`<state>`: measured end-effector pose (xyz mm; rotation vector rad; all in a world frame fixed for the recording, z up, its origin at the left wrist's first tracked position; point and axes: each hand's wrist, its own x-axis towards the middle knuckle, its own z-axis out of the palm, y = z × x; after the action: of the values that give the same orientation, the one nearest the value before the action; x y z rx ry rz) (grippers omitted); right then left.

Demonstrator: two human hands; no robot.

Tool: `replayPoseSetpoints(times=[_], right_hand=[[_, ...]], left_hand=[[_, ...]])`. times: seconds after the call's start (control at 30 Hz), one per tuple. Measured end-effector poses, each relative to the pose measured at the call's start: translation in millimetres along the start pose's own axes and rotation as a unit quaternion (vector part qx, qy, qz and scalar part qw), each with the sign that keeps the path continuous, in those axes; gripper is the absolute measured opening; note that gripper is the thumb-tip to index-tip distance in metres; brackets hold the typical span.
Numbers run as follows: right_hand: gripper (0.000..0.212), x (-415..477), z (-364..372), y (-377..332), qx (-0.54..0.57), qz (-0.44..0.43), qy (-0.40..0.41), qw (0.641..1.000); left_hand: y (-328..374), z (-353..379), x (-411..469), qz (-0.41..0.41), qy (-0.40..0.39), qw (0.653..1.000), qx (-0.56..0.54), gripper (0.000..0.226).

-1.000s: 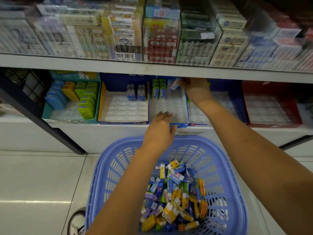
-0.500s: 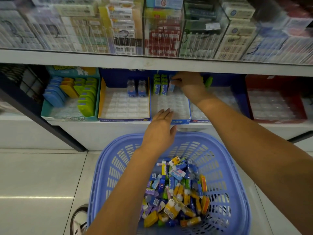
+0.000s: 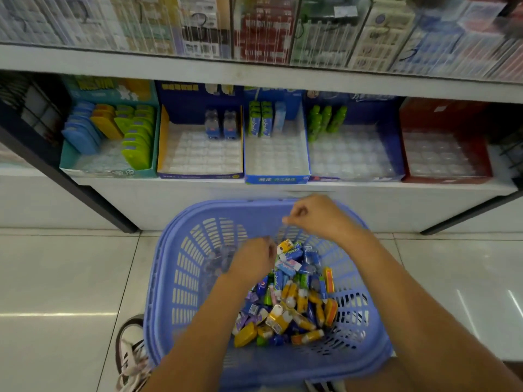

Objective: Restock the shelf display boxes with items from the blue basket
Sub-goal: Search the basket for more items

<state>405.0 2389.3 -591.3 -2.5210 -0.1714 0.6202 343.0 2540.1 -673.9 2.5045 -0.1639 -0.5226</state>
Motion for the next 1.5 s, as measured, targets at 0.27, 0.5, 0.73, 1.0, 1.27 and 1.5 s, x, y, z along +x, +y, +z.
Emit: replayPoseSetpoints(times=[0.27, 0.5, 0.73, 1.0, 1.27, 1.5], right_hand=[[0.050, 5.7, 128.5, 93.0, -0.156, 0.095, -0.127, 0.975], [0.053, 22.8, 154.7, 100.2, -0.227, 0.069, -0.057, 0.970], [0.067, 22.8, 147.1, 88.3, -0.157, 0.131, -0.084, 0.975], [0.039, -19.5, 96.2, 55.6, 0.190, 0.019, -0.012, 0.982], [0.042, -38.5, 40.6, 15.6, 0.020, -0.136, 0.075, 0.988], [0.022, -24.6, 11.2, -16.6, 0.075, -0.088, 0.168, 0.979]], left_hand=[[-43.8, 94.2, -35.8, -0.075, -0.350, 0.930, 0.081, 0.038], [-50.5, 96.7, -29.3, -0.107, -0.304, 0.945, 0.050, 0.035], [-42.6, 81.2, -11.1, -0.270, -0.155, 0.910, -0.276, 0.037], [-13.6, 50.0, 1.2, -0.261, -0.012, 0.713, -0.651, 0.026], [9.2, -28.0, -12.0, -0.144, 0.005, 0.781, -0.608, 0.018], [35.1, -77.4, -23.1, 0.005, 0.124, 0.930, -0.346, 0.021]])
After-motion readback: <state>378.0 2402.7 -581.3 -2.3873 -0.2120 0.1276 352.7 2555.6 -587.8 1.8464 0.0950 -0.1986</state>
